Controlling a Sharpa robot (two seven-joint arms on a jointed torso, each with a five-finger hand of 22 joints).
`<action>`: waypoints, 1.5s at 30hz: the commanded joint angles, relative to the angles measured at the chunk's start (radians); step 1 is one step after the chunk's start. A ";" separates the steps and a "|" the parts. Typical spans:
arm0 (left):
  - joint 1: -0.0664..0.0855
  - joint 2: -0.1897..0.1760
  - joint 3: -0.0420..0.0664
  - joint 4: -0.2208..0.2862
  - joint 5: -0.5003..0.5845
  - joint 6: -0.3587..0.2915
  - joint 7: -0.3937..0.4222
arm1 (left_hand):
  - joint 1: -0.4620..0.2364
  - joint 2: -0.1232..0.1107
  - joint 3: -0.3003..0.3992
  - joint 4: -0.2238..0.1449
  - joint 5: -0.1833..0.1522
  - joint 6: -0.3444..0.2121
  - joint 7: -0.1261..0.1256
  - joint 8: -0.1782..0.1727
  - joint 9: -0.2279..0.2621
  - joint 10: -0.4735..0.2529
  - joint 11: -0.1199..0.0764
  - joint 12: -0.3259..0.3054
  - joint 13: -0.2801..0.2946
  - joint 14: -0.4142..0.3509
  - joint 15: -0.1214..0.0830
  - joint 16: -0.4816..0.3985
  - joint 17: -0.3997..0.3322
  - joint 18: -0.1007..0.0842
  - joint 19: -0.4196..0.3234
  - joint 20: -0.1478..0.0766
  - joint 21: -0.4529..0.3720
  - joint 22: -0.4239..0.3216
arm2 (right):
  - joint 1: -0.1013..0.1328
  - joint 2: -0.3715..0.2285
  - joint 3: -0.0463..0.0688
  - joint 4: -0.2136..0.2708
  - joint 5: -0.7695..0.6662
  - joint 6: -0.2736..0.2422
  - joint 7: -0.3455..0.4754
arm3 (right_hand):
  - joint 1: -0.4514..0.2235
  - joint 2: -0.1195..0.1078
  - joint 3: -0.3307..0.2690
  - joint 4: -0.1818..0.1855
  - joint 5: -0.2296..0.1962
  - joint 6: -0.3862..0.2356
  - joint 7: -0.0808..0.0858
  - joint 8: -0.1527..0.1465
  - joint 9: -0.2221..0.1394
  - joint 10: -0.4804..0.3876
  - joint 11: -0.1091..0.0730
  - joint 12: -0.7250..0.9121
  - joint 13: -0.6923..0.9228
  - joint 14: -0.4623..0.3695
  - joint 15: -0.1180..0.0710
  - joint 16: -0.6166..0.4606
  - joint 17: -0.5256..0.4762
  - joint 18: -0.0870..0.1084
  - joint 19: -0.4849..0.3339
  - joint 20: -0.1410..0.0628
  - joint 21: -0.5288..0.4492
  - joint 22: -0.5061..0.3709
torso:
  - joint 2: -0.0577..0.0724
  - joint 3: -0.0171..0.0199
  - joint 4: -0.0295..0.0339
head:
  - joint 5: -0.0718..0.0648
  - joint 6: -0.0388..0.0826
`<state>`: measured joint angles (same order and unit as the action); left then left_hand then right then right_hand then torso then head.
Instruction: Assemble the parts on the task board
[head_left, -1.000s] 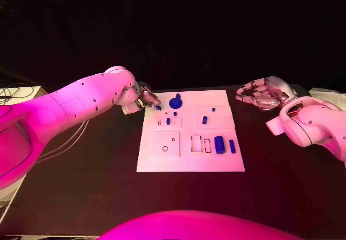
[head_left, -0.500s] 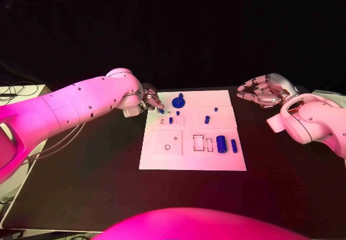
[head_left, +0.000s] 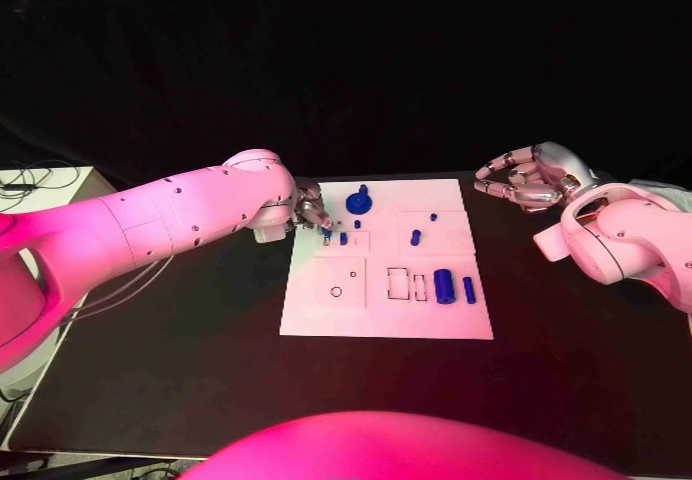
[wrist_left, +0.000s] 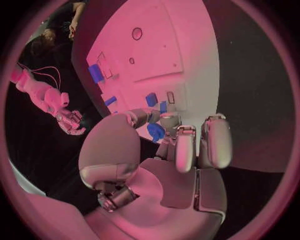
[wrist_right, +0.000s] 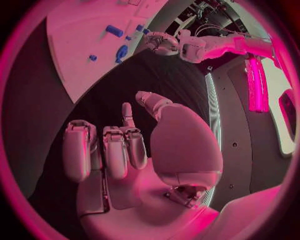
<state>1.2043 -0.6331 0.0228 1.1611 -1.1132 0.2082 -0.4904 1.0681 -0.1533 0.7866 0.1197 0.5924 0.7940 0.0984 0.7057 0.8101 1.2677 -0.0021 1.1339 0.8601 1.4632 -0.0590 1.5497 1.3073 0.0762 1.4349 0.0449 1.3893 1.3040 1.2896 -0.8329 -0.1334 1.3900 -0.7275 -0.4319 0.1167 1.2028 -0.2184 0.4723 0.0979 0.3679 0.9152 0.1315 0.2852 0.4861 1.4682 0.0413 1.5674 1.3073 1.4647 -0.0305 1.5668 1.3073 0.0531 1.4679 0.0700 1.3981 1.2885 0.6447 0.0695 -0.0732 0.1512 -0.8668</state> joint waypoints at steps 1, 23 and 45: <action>-0.003 0.005 -0.003 0.000 -0.024 -0.006 -0.002 | 0.009 -0.005 0.148 -0.152 0.009 0.028 -0.021 0.007 0.006 0.006 -0.002 0.003 0.000 0.101 -0.007 0.006 0.245 -0.011 0.005 -0.002 0.002 0.000 | 0.000 0.001 0.001 0.000 -0.003 0.009 0.006 | 0.006 -0.002 0.003 0.002 0.002 -0.005 0.002 -0.007 0.001 0.103 0.007 0.003 0.263 0.106 0.006 0.004 0.263 0.002 0.012 0.006 -0.001 0.001 | 0.001 -0.0001 0.0002 | -0.003 -0.005; -0.010 0.010 -0.009 -0.003 -0.027 0.015 -0.006 | 0.008 -0.005 0.147 -0.152 0.013 0.029 -0.021 0.007 0.007 0.006 -0.002 0.002 0.000 0.101 -0.008 0.006 0.245 -0.011 0.006 -0.002 0.003 0.001 | 0.000 -0.004 0.001 0.004 -0.003 0.011 0.005 | 0.006 -0.002 0.003 0.002 0.002 -0.005 0.002 -0.007 0.001 0.103 0.007 0.003 0.263 0.106 0.006 0.004 0.263 0.002 0.012 0.006 -0.001 0.001 | 0.000 0.0002 0.0016 | -0.001 -0.006; -0.023 0.012 -0.012 -0.014 -0.033 0.023 -0.008 | 0.008 -0.005 0.147 -0.152 0.015 0.030 -0.021 0.007 0.007 0.006 -0.002 0.002 0.000 0.101 -0.008 0.006 0.246 -0.011 0.006 -0.002 0.002 0.001 | 0.000 -0.006 0.001 0.007 -0.003 0.013 0.005 | 0.006 -0.002 0.003 0.002 0.002 -0.005 0.002 -0.007 0.001 0.103 0.007 0.003 0.263 0.106 0.006 0.004 0.263 0.002 0.012 0.006 -0.001 0.001 | 0.000 0.0001 0.0024 | -0.003 -0.006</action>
<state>1.1888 -0.6217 0.0149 1.1469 -1.1367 0.2083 -0.4951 1.0625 -0.1589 0.7866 0.1197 0.6047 0.7994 0.0967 0.7101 0.8114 1.2688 -0.0030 1.1338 0.8598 1.4669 -0.0623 1.5496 1.3074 0.0761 1.4348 0.0449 1.3892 1.3035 1.2894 -0.8387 -0.1335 1.3961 -0.7273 -0.4275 0.1169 1.2028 -0.2185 0.4723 0.0979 0.3679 0.9152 0.1315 0.2852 0.4856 1.4682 0.0413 1.5674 1.3077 1.4647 -0.0305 1.5668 1.3073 0.0531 1.4679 0.0700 1.3981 1.2881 0.6451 0.0693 -0.0719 0.1483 -0.8727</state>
